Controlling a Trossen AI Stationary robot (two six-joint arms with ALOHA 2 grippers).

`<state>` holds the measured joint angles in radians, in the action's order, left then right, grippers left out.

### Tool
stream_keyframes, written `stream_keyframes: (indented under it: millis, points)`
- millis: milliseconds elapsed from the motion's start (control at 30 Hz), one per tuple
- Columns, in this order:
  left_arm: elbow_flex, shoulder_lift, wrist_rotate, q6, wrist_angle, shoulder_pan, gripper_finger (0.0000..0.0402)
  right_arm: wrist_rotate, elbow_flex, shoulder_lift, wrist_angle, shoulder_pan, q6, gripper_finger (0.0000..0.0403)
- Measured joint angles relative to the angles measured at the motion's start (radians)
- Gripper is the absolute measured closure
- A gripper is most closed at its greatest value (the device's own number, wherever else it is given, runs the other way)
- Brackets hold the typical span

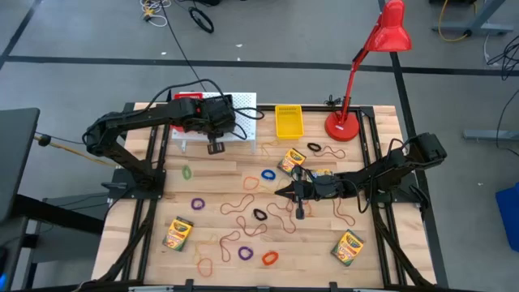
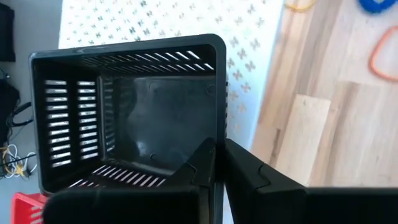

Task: Pick & Place Office Desk Supplies
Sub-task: Put the black bin on the shelf, then adjust the bins on the shelf

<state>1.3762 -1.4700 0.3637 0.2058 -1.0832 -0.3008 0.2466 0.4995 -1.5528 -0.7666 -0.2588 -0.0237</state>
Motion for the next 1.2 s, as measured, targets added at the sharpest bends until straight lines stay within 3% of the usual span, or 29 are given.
stream_keyframes:
  millis: [700,1200]
  points:
    - [0.000,0.000,0.028,0.000,-0.023,0.000,0.0370,0.001,0.000,0.000,0.000,0.000,0.000,0.0392]
    - [0.000,0.000,0.028,0.001,-0.022,0.018,0.0306,0.004,0.000,0.000,0.000,0.000,0.000,0.0392]
